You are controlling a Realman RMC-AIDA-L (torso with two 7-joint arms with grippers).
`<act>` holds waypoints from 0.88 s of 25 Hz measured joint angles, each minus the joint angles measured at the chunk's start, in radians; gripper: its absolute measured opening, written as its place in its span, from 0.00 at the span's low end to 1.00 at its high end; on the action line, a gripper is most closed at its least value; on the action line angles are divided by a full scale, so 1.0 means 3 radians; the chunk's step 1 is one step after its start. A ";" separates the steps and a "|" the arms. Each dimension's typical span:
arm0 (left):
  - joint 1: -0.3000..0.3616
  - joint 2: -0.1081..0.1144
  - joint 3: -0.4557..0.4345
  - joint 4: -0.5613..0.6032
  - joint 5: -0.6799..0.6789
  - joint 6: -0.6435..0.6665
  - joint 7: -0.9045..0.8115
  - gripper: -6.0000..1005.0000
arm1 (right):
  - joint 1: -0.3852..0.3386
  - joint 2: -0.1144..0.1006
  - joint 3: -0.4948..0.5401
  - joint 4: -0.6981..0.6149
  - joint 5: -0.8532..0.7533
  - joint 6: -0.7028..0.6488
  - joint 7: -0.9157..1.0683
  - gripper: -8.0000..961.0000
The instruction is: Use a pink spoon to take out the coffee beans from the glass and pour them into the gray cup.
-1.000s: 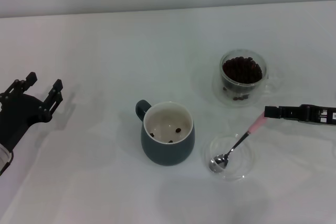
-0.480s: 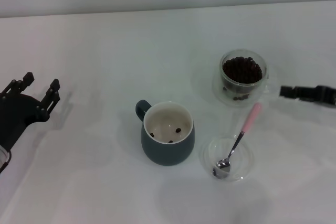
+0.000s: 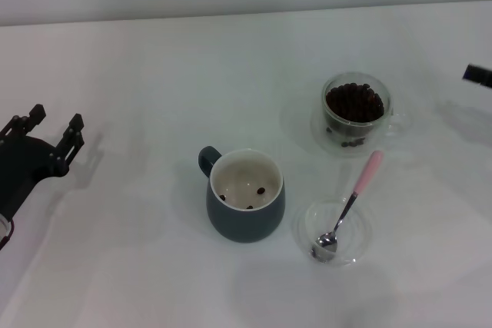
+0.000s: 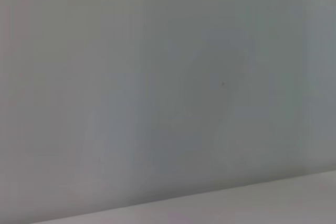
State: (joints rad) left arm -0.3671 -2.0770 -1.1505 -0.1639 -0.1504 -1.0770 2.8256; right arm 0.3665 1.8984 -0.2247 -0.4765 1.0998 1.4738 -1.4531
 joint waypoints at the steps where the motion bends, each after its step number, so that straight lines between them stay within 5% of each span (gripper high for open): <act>1: -0.0002 0.0000 -0.0002 -0.0003 0.0000 -0.0001 0.0000 0.61 | 0.0000 0.0015 0.0083 0.0000 0.0006 -0.0006 -0.0120 0.33; 12: 0.0002 0.0010 -0.0127 -0.0001 -0.0005 -0.0013 0.0004 0.61 | -0.0197 0.0314 0.0318 0.0195 0.0848 -0.0070 -0.1879 0.33; 22: 0.0086 0.0012 -0.0137 -0.0003 -0.0168 -0.0152 0.0005 0.61 | -0.0228 0.0325 0.0384 0.0834 0.1231 -0.0322 -0.3111 0.35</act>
State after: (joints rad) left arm -0.3414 -2.0735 -1.1915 -0.1648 -0.2009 -1.1226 2.8272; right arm 0.2980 1.9960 -0.1095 -0.2262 1.4691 1.3772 -2.3865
